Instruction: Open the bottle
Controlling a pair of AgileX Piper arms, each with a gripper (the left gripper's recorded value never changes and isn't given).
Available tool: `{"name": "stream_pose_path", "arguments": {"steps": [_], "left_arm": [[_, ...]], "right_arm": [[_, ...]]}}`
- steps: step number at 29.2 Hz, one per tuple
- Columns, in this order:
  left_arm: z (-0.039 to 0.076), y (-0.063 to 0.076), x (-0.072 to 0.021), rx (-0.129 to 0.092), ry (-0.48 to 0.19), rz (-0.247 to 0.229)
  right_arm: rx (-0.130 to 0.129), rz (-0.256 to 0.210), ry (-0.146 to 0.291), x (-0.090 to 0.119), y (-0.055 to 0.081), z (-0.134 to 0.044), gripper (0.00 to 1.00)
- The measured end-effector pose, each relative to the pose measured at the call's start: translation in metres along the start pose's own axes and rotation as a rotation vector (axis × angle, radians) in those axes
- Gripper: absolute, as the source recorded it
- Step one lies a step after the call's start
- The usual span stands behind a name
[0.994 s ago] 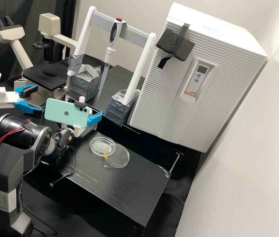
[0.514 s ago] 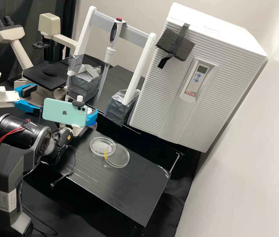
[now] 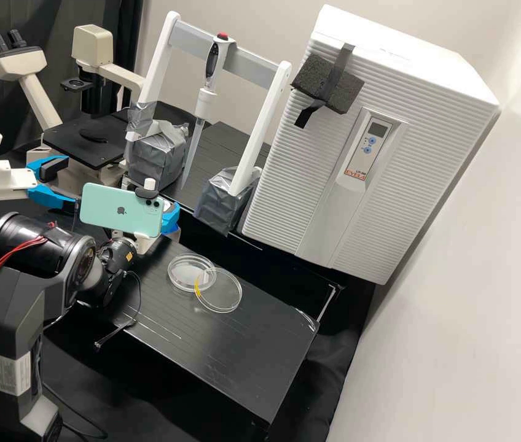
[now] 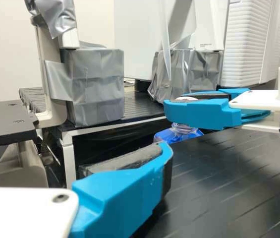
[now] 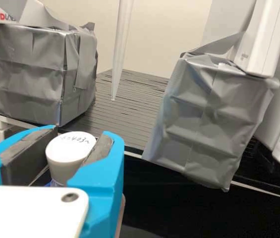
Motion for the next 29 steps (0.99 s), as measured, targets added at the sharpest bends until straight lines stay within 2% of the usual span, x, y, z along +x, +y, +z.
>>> {"name": "stream_pose_path", "arguments": {"steps": [18,22,29], "left_arm": [[0.0008,0.0013,-0.0025,0.001,0.004,0.002],[0.0007,0.0008,-0.0028,0.000,0.005,-0.001],[0.0005,0.0004,-0.0028,0.000,0.008,-0.005]], "right_arm": [[0.000,0.001,-0.002,0.0006,-0.0008,0.0013,0.00],[0.007,0.011,-0.007,-0.0029,0.0013,0.0011,0.00],[0.007,0.046,0.017,-0.0094,0.0074,-0.0028,0.00]]}}
